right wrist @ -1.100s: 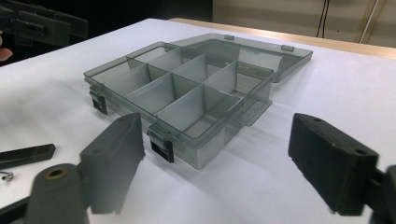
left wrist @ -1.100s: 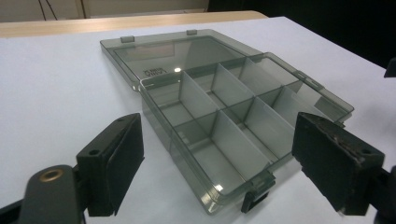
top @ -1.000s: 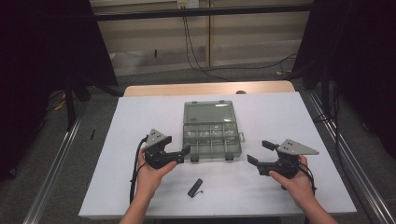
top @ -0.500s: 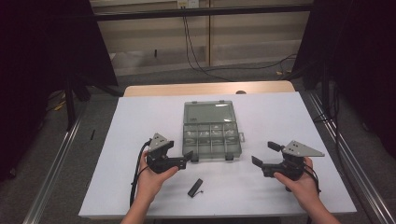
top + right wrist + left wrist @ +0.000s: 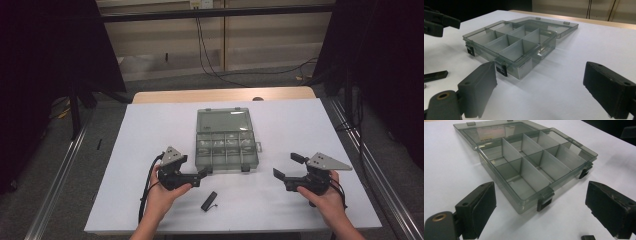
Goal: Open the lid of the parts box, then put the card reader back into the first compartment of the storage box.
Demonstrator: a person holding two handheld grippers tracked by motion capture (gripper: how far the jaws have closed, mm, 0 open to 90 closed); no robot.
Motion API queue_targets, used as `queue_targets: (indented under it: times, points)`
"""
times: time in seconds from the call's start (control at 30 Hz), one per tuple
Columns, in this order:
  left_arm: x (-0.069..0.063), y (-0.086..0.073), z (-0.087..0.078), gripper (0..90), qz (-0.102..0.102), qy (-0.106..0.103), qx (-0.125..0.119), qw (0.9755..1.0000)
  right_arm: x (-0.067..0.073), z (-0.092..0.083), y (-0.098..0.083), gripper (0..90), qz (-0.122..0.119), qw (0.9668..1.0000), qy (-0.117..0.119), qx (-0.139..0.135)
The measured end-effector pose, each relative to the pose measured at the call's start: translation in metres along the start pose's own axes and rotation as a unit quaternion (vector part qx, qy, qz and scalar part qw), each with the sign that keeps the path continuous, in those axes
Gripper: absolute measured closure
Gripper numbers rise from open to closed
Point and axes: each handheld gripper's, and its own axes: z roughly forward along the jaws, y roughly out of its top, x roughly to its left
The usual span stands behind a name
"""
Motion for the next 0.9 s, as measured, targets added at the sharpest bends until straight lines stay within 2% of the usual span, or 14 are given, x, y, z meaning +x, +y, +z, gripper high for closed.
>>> queue_targets:
  times: [0.27, 0.47, 0.9]
  points:
    - [-0.007, -0.001, 0.001, 9.1, 0.014, -0.018, 0.014, 0.9996, -0.001, -0.001, -0.002, 11.1, -0.004, 1.0000, -0.003, 0.000]
    - [-0.012, -0.003, 0.001, 8.0, 0.016, -0.031, 0.021, 0.9992, -0.002, -0.001, -0.002, 11.0, -0.001, 1.0000, -0.004, -0.003]
    - [-0.022, -0.012, 0.002, 8.0, 0.028, -0.045, 0.043, 0.9977, -0.001, -0.001, -0.003, 10.8, -0.009, 1.0000, -0.003, 0.001]
